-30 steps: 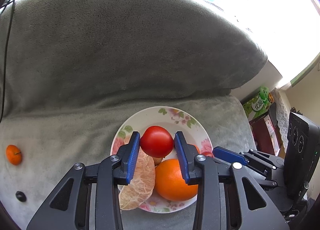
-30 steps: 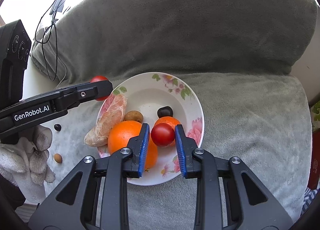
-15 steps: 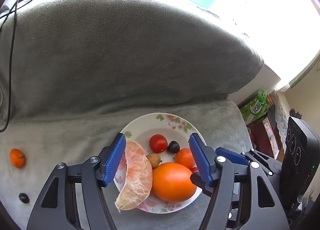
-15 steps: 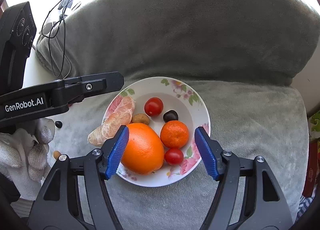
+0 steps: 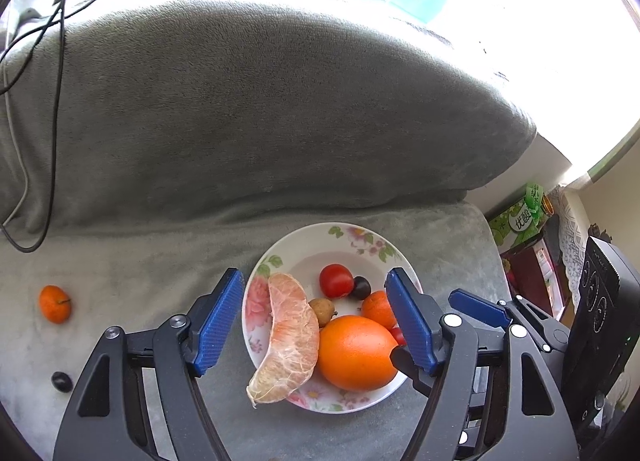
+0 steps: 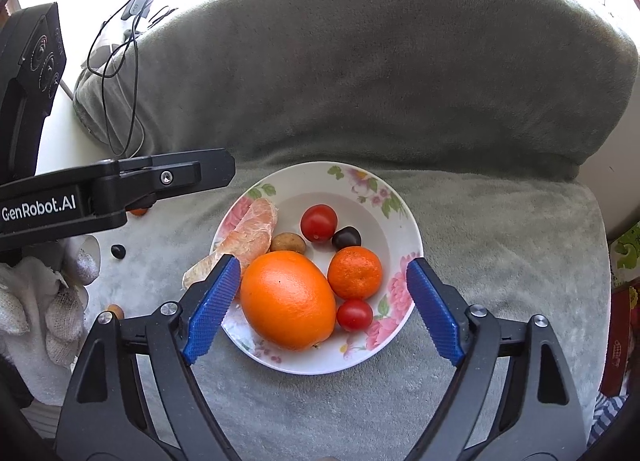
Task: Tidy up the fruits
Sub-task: 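Withdraw both grippers from the plate toward the remaining mandarin, plum and brown fruit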
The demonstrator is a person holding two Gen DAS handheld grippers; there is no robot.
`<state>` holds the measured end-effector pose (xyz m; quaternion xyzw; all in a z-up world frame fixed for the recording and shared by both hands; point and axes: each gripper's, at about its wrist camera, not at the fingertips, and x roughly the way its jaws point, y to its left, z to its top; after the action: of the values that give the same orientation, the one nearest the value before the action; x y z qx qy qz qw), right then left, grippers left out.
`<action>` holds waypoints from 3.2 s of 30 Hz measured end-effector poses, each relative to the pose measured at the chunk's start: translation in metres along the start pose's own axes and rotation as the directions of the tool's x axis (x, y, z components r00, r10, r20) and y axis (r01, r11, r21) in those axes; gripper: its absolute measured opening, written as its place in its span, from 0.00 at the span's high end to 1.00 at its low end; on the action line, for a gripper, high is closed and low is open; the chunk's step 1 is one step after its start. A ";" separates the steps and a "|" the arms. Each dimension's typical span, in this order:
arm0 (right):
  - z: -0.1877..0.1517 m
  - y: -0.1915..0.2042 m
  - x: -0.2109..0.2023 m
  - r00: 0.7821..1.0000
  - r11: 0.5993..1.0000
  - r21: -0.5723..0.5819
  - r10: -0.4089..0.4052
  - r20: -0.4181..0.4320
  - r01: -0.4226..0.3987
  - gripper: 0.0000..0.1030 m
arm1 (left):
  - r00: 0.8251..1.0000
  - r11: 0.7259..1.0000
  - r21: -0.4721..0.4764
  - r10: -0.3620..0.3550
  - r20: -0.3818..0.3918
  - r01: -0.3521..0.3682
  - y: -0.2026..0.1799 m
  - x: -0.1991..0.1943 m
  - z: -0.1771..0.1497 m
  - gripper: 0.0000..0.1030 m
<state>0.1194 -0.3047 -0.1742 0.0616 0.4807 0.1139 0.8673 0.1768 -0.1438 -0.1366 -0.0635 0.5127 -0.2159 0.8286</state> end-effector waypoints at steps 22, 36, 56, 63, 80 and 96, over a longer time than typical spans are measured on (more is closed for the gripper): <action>0.006 0.035 -0.009 0.999 1.000 -0.009 0.030 0.030 -0.030 0.15 | 0.994 0.996 -0.043 0.085 0.071 -0.082 0.040 -0.058 -0.022 0.28; 0.009 0.067 -0.005 0.997 0.997 -0.039 0.073 0.026 -0.072 0.15 | 0.981 0.968 -0.198 0.176 0.082 -0.157 0.108 -0.095 -0.067 0.29; 0.010 0.126 0.010 0.981 0.971 -0.153 0.192 0.033 -0.185 0.15 | 0.969 0.922 -0.325 0.240 0.057 -0.210 0.164 -0.141 -0.168 0.29; 0.007 0.156 0.016 0.980 0.953 -0.239 0.196 0.030 -0.183 0.07 | 0.973 0.906 -0.373 0.229 0.031 -0.202 0.171 -0.139 -0.192 0.29; 0.010 0.225 0.064 0.963 0.888 -0.373 0.237 -0.130 -0.269 0.07 | 0.988 0.918 -0.373 0.154 0.030 -0.132 0.172 -0.125 -0.214 0.40; 0.002 0.277 0.116 0.925 0.808 -0.464 0.255 -0.283 -0.364 0.45 | 0.998 0.937 -0.345 0.063 0.010 -0.056 0.170 -0.087 -0.204 0.60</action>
<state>0.1420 -0.0075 -0.2085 -0.1033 0.5043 0.3825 0.7672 0.0141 0.0697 -0.2156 -0.1944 0.5354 -0.0969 0.8162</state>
